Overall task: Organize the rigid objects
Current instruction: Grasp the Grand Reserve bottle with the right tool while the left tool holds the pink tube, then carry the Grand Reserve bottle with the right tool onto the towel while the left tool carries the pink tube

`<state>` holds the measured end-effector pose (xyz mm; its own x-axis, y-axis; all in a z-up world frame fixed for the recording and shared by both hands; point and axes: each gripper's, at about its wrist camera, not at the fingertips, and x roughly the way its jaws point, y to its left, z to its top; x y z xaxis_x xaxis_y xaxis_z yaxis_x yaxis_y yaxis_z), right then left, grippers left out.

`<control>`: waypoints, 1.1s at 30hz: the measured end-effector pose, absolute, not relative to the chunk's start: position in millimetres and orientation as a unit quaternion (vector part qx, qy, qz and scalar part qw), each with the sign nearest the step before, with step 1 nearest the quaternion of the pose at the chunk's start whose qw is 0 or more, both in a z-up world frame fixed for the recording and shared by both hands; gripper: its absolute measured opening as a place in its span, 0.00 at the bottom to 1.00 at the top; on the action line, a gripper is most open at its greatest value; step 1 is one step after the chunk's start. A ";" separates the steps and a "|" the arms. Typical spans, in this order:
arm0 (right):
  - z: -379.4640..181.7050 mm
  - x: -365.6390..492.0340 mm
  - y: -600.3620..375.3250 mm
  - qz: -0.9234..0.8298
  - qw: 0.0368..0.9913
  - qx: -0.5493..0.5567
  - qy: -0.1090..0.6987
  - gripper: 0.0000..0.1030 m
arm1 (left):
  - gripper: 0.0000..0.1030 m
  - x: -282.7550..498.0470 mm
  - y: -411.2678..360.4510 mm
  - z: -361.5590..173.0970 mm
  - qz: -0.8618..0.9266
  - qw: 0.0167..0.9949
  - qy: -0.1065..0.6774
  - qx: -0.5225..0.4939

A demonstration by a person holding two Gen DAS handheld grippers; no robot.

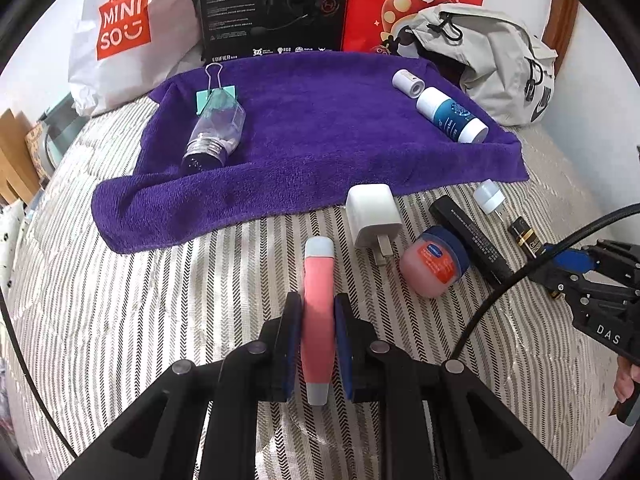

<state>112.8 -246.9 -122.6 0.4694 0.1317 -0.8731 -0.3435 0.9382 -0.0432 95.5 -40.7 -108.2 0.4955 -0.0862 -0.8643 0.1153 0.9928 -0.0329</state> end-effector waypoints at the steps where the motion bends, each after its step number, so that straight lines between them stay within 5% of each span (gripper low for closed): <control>1: -122.8 111.8 -245.9 0.140 0.852 -0.112 0.491 0.27 | 0.16 95.1 -41.9 -108.4 -0.056 0.866 0.497 0.020; 33: -121.4 104.7 -251.4 0.150 0.849 -0.108 0.495 0.24 | 0.16 90.5 -31.9 -108.5 -0.046 0.867 0.493 0.045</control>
